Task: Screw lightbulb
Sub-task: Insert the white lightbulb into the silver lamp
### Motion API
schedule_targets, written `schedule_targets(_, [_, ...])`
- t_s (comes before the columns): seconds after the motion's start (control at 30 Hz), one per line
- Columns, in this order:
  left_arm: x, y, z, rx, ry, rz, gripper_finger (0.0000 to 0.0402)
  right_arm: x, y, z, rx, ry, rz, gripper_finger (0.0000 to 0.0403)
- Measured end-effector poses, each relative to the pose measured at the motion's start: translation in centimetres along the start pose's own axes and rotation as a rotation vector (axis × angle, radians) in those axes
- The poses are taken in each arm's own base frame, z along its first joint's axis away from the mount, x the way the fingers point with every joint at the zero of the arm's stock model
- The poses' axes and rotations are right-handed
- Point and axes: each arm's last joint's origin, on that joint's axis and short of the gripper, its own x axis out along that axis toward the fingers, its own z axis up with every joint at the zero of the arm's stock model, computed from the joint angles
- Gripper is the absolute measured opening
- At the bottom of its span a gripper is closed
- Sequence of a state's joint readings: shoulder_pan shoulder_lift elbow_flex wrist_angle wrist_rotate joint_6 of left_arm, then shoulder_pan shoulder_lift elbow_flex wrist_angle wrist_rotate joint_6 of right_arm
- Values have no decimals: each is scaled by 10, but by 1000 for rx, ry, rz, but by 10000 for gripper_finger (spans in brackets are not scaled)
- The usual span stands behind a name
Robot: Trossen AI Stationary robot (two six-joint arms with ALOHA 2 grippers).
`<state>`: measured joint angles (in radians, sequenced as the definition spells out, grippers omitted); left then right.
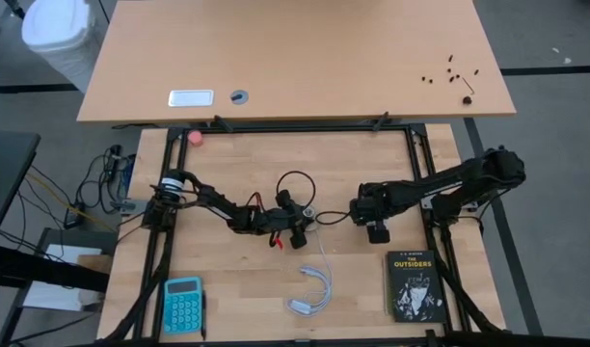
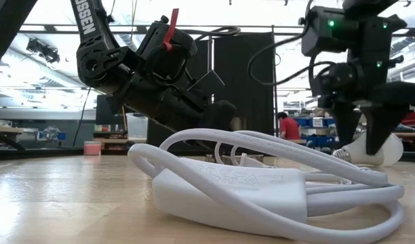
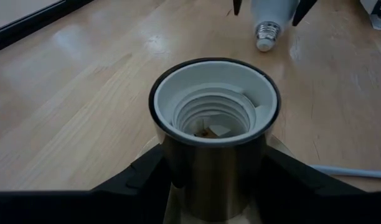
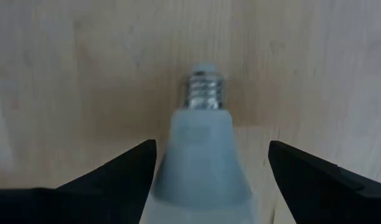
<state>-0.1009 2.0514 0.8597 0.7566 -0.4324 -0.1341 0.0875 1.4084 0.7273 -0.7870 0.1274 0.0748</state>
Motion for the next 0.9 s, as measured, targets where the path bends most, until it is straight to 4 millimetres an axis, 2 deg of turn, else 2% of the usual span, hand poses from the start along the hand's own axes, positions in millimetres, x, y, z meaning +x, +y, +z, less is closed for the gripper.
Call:
schedule_targets(0.3, [0, 0, 0, 1, 0, 0, 208, 12, 2, 4, -52, 24, -11, 292])
schedule_targets(0.53, [0, 0, 0, 0, 0, 0, 208, 17, 2, 6, -73, 30, -11, 218])
schedule_targets(0.73, [0, 0, 0, 0, 1, 0, 208, 10, 0, 6, -76, 12, -11, 153])
schedule_targets(0.9, [0, 0, 0, -1, 0, 0, 208, 0, -2, 9, -77, 13, -45, 146])
